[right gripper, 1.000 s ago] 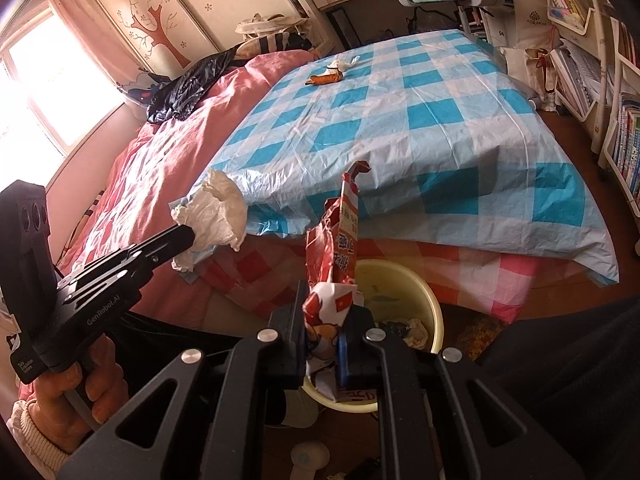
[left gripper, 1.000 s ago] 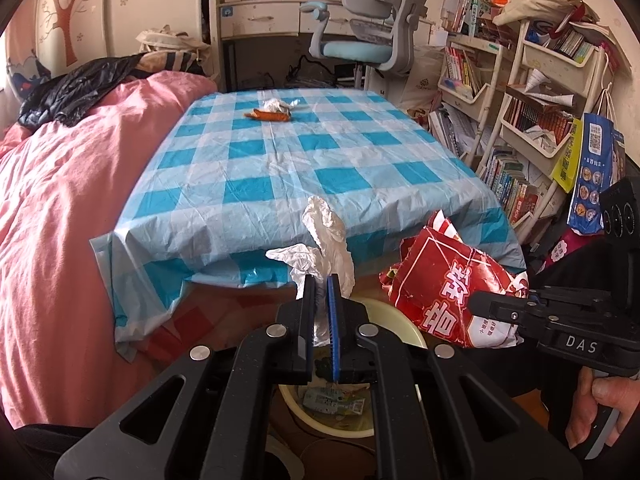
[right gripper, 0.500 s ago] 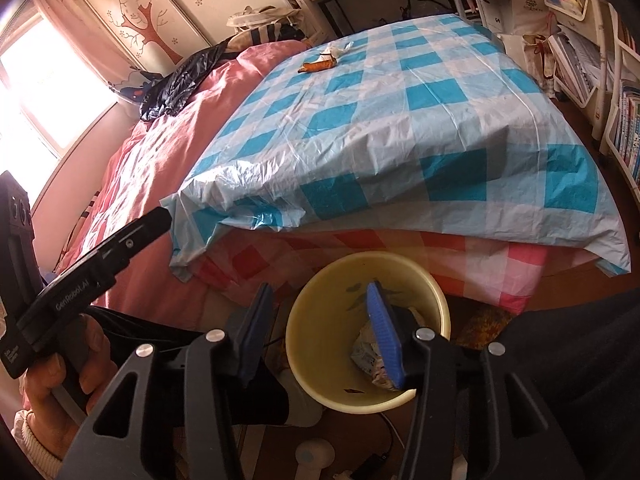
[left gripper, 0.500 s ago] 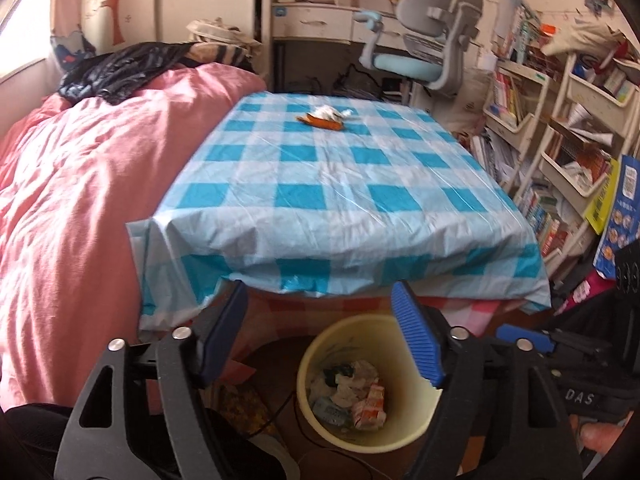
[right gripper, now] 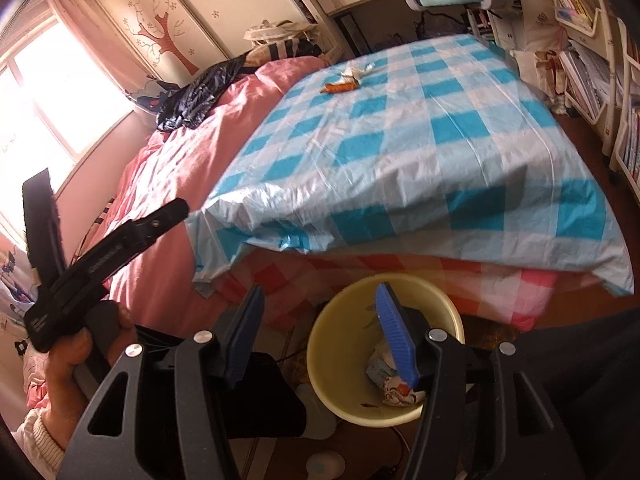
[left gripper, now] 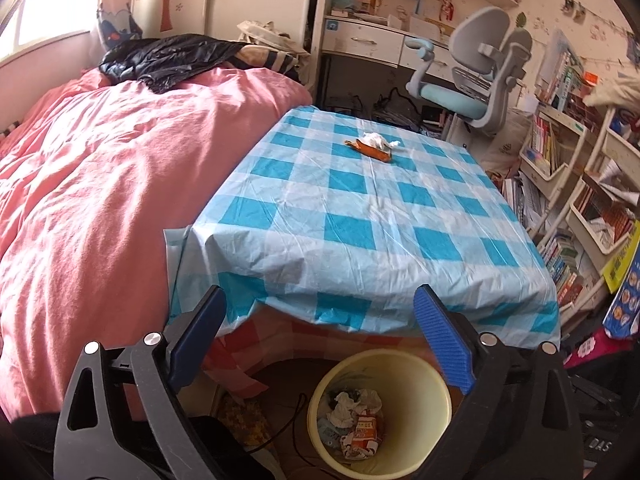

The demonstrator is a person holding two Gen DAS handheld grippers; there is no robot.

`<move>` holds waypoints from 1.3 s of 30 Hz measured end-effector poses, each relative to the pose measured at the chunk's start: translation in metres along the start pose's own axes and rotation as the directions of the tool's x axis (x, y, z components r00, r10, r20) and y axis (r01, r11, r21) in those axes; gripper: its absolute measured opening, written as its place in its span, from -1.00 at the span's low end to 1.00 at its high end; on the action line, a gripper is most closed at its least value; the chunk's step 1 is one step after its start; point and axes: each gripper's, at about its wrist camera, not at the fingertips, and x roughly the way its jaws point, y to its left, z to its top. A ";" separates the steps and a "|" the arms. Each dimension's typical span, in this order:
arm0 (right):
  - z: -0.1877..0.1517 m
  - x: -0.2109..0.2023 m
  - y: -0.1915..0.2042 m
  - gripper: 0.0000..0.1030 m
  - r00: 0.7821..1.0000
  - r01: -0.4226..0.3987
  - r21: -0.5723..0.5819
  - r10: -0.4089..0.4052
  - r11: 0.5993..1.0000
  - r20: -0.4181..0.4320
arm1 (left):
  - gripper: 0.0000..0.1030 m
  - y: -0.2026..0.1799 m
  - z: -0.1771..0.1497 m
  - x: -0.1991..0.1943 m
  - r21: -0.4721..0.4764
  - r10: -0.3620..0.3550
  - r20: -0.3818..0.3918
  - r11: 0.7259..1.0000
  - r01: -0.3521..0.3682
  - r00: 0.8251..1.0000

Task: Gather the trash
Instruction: 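Open the left tool to drop the tissue while the right tool releases the red bag, then move both open tools over the table toward the orange wrapper and tissue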

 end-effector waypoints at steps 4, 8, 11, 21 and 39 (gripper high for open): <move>0.036 0.005 0.009 0.13 1.000 -0.002 -0.070 0.004 0.998 0.022 | 0.77 0.008 0.025 0.017 -0.033 0.000 -0.012 0.999 -0.001 1.000; 0.086 0.025 0.009 0.13 0.999 0.012 -0.137 -0.007 0.991 0.034 | 0.77 0.010 0.055 0.044 -0.043 0.005 -0.023 0.999 -0.006 1.000; 0.129 0.049 0.009 0.13 0.999 0.030 -0.198 -0.022 0.980 0.041 | 0.77 0.007 0.078 0.070 -0.058 -0.003 -0.042 0.998 0.001 0.999; 0.281 0.183 -0.002 0.12 0.991 0.125 -0.360 -0.136 0.924 -0.006 | 0.77 -0.015 0.146 0.169 -0.102 -0.082 -0.095 0.992 0.072 0.992; 0.314 0.295 -0.022 -0.61 0.973 0.030 -0.463 -0.132 0.886 -0.190 | 0.75 0.001 0.169 0.260 -0.257 -0.120 -0.232 0.965 0.058 0.965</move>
